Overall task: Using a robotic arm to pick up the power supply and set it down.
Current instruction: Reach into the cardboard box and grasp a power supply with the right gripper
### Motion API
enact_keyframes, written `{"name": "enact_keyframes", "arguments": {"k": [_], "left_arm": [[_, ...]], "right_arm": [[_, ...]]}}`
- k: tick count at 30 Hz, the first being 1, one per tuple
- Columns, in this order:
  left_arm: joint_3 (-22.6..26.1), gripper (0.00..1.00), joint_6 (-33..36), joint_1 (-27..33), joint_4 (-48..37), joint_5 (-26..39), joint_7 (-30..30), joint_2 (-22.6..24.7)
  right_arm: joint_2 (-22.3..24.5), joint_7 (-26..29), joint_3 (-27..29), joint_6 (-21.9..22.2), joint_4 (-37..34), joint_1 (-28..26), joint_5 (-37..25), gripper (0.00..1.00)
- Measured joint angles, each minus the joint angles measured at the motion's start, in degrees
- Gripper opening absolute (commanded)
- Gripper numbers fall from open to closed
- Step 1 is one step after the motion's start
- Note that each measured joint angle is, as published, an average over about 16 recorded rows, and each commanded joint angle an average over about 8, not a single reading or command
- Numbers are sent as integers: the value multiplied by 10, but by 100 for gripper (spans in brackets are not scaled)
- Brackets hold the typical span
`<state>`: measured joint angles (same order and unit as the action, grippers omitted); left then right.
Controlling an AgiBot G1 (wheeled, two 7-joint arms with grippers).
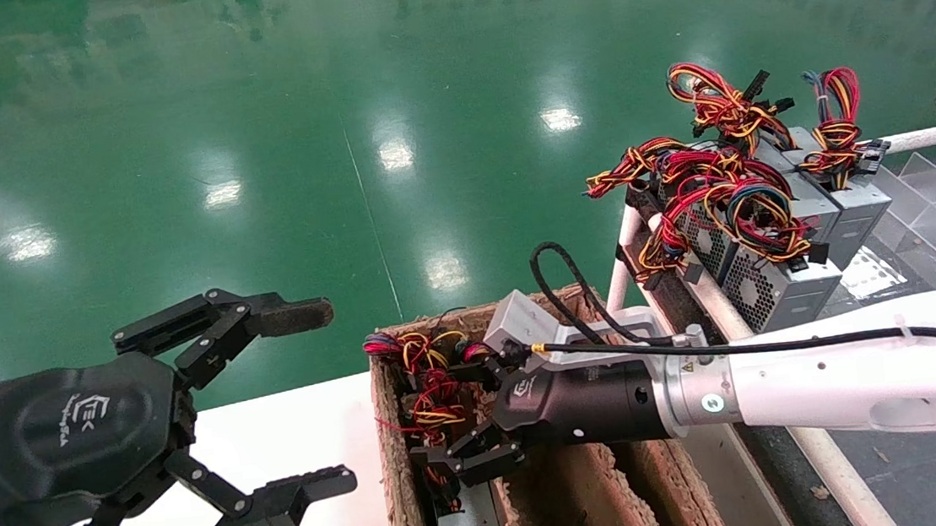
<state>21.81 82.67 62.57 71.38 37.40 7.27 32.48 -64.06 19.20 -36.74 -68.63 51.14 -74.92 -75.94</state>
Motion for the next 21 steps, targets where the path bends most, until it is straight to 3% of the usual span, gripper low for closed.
{"name": "enact_keyframes", "arguments": {"k": [21], "left_arm": [[0,100,0,0,0,0,0,0]], "right_arm": [[-15,-33,5,16,-26,9,4,0]]}}
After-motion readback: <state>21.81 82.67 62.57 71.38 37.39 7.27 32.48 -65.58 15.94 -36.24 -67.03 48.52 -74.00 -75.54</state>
